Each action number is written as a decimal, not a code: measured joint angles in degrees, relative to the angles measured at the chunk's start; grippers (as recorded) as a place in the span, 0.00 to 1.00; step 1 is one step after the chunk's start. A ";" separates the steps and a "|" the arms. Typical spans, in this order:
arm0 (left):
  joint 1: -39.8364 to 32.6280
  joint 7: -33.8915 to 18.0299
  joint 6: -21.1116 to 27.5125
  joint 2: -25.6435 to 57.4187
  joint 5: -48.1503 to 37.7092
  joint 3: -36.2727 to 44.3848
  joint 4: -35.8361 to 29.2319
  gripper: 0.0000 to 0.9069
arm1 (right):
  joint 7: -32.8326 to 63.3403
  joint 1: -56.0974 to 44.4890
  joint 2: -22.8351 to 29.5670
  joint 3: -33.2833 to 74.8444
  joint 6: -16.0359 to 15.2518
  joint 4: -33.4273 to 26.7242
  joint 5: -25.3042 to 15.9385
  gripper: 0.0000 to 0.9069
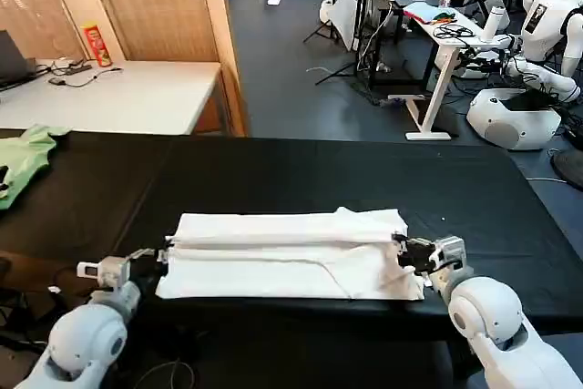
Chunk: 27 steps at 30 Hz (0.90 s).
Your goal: Fold and organize the clothes.
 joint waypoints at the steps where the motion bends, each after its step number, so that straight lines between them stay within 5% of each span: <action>1: 0.18 -0.03 0.00 0.00 0.00 -0.22 -0.09 0.18 | -0.05 -0.30 -0.12 0.23 -0.05 0.29 0.07 0.06; 17: 6.59 0.35 0.49 -0.82 3.49 -2.46 -5.21 0.23 | -0.21 -5.17 -0.42 1.91 -0.68 2.54 -0.86 0.06; 18: 7.10 0.35 0.49 -1.02 3.81 -2.44 -5.30 0.29 | -0.24 -5.40 -0.33 1.84 -0.70 2.54 -1.01 0.28; 19: 7.47 0.40 0.57 -1.18 3.98 -2.41 -5.39 0.97 | -0.21 -5.62 -0.23 1.81 -0.88 2.56 -1.10 0.97; 27: 9.48 0.41 3.06 -1.76 4.81 -2.52 -6.53 0.97 | 0.96 -7.77 -0.87 3.50 -1.60 4.60 0.18 0.97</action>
